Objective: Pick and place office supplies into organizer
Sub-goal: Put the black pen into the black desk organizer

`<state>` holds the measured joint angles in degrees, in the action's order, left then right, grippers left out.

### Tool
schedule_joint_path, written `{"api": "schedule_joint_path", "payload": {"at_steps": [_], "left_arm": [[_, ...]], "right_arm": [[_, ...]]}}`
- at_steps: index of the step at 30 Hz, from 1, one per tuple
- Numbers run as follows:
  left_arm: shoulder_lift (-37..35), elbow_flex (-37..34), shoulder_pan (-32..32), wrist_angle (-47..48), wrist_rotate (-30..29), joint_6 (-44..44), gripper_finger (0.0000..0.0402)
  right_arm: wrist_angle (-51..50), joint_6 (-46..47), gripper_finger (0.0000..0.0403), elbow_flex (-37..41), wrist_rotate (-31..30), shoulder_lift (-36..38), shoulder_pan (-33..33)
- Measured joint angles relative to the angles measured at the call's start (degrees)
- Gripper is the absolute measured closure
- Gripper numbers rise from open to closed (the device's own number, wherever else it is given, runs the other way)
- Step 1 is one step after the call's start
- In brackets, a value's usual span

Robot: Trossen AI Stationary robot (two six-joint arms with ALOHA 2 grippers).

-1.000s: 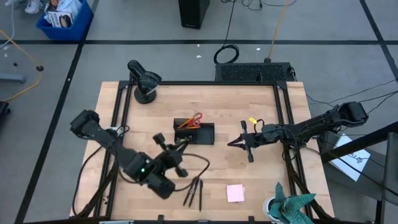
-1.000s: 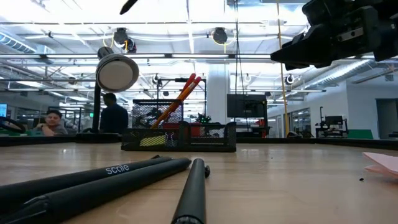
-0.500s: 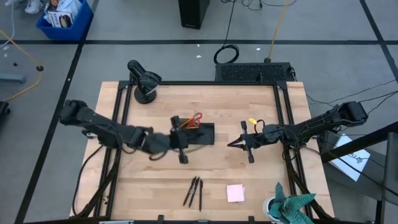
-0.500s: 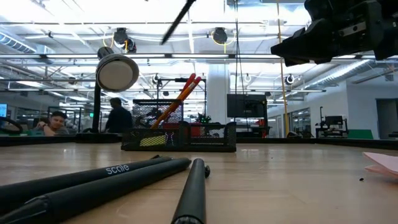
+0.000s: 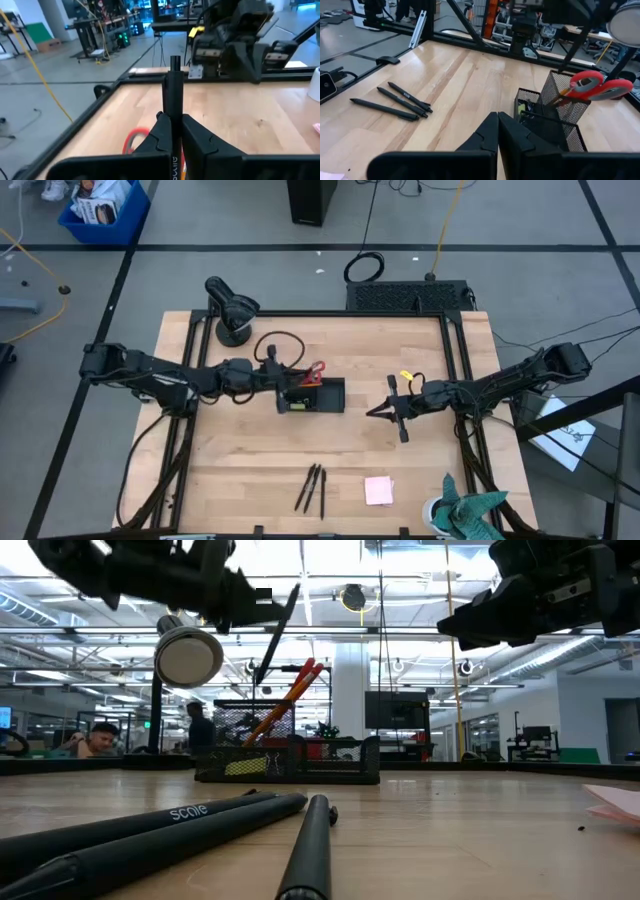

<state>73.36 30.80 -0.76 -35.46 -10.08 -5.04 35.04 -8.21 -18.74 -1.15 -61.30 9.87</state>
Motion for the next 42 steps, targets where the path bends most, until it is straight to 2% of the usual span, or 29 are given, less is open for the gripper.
{"api": "schedule_joint_path", "payload": {"at_steps": [6,15,21,25,29,34,38,42], "left_arm": [[0.18,-3.79,-2.49,-2.4,2.56,1.23,0.0395],[0.2,-8.39,-5.21,-2.55,2.31,2.72,0.039],[0.2,-11.21,-6.45,-8.32,2.6,3.04,0.0391],[0.22,-12.29,-6.42,-8.38,1.46,3.85,0.0386],[2.29,-12.4,-6.4,-8.55,2.27,4.2,0.0395],[6.98,-11.89,-6.4,-10.87,2.47,4.37,0.0385],[11.5,-11.81,-6.4,-15.36,2.73,4.28,0.0393],[13.09,-11.7,-6.37,-17.17,2.81,4.74,0.0392]], "right_arm": [[0.35,-0.11,0.0403,0.0,-0.11,0.0,0.0],[2.3,-1.47,0.0403,0.0,-0.2,0.0,-0.02],[4.07,-3.28,0.0403,0.0,-0.22,0.0,-0.02],[5.43,-3.72,0.0403,0.0,-0.22,0.0,-0.04],[6.78,-4.48,0.0403,0.0,-0.22,0.0,-0.04],[6.8,-4.7,0.0403,0.0,-0.24,0.0,-0.07],[6.78,-4.59,0.0403,0.0,-0.24,0.0,-0.07],[5.83,-4.52,0.0403,0.0,-0.24,0.0,-0.07]]}}
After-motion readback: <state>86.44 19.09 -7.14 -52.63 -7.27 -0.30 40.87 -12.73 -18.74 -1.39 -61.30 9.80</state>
